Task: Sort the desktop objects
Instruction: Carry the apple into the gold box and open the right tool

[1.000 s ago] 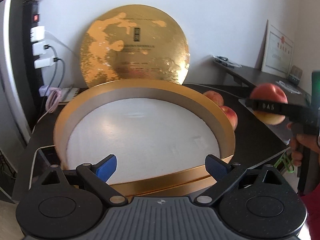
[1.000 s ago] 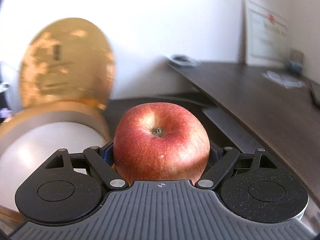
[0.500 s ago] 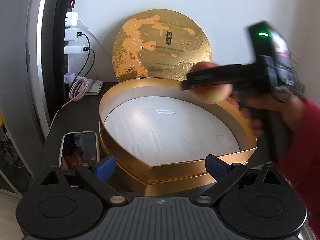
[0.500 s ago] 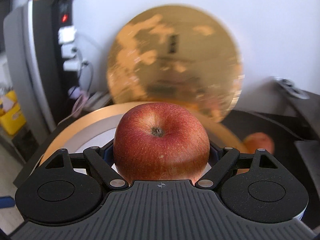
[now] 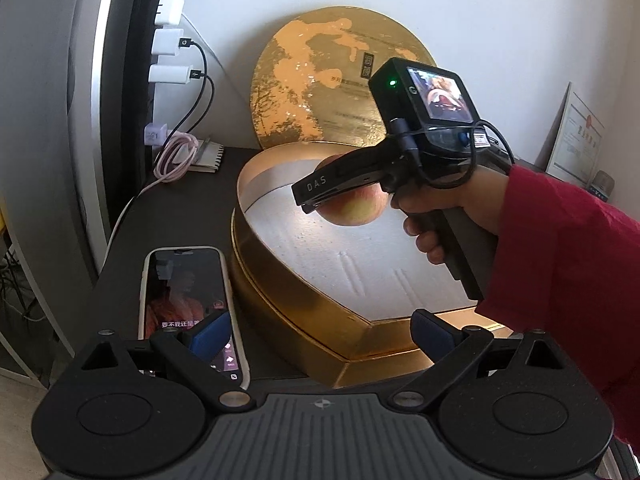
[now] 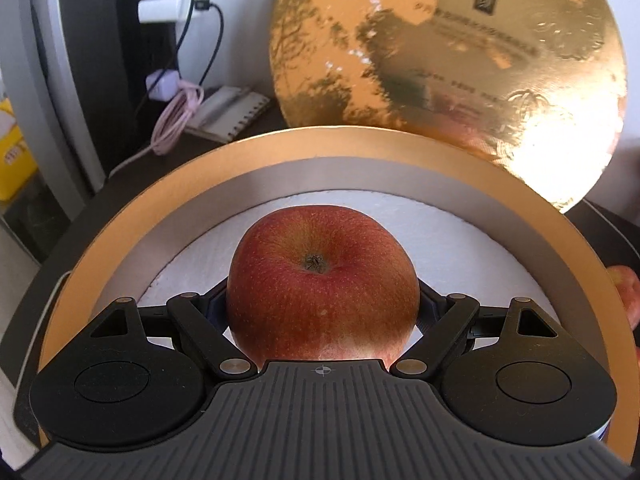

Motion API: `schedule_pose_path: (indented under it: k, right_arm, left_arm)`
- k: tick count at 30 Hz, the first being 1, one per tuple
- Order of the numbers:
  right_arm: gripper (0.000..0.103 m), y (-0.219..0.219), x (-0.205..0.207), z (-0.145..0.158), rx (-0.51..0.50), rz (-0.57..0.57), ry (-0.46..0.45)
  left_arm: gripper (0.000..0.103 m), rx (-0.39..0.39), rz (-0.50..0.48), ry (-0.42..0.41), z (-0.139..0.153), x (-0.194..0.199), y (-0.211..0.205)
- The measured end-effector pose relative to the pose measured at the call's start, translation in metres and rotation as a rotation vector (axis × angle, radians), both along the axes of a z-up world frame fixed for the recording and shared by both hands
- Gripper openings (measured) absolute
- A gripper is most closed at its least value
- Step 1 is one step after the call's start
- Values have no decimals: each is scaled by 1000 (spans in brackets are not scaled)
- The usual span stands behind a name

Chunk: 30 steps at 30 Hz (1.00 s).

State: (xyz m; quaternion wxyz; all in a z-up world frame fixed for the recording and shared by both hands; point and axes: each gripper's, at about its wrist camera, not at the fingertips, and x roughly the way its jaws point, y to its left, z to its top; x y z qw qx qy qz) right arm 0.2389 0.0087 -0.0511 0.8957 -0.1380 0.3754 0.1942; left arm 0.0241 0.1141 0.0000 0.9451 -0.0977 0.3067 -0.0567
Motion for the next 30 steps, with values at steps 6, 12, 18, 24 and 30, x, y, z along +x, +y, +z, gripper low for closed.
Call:
schedule_pose_path:
  k: [6, 12, 18, 24, 30]
  right_arm:
    - [85, 11, 10, -9, -39, -5, 26]
    - [86, 12, 14, -19, -40, -2, 59]
    - [86, 10, 15, -20, -54, 16, 86]
    - [92, 12, 7, -16, -119, 39, 52]
    - [96, 6, -7, -5, -109, 15, 22]
  left_arm:
    - [97, 0, -2, 10, -3, 2, 2]
    - [97, 8, 0, 25, -3, 4, 0]
    - [97, 14, -6, 33, -3, 4, -3]
    - [97, 28, -6, 33, -1, 2, -8]
    - [97, 43, -6, 35, 1, -4, -15]
